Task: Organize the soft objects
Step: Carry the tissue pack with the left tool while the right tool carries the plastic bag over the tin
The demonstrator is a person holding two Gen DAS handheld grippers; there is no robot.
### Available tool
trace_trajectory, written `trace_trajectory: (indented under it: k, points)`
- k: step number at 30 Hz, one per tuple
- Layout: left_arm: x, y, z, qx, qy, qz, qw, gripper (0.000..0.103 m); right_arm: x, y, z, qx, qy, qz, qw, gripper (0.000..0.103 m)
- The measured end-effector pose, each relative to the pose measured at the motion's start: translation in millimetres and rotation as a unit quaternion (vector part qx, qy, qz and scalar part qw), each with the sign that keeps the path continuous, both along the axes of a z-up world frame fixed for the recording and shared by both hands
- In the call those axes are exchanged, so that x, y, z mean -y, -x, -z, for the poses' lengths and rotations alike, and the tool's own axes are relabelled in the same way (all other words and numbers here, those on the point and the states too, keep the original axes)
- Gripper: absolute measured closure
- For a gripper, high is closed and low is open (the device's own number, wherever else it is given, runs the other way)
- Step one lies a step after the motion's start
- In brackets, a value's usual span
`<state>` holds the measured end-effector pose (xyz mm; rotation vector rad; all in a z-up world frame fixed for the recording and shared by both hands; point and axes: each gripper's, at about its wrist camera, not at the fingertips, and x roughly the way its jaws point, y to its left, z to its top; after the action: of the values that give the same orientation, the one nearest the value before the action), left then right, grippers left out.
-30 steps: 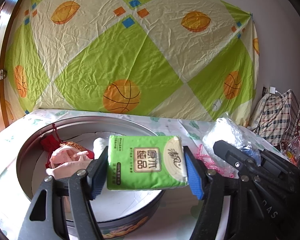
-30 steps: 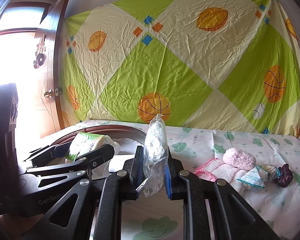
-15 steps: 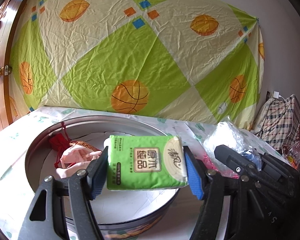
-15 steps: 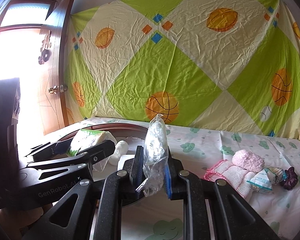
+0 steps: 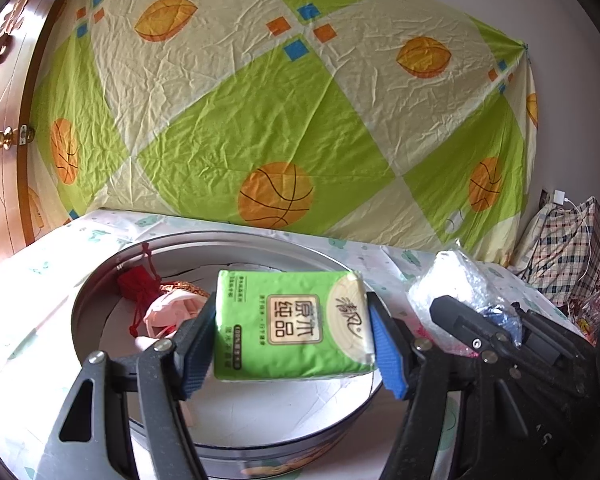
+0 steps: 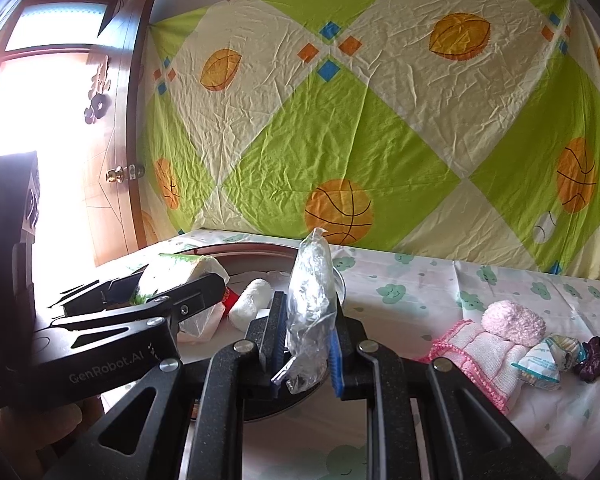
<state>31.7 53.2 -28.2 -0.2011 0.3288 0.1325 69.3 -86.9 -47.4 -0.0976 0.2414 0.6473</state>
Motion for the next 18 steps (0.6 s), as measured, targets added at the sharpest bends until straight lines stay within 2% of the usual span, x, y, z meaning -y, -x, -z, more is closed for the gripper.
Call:
trace_trajectory:
  k: [18]
  points:
    - [-26.0, -4.2, 0.3, -0.022, -0.001, -0.012, 0.9997, 0.034, -16.5, -11.4, -0.9, -0.023, 0.010, -0.018, 1.000, 0.083]
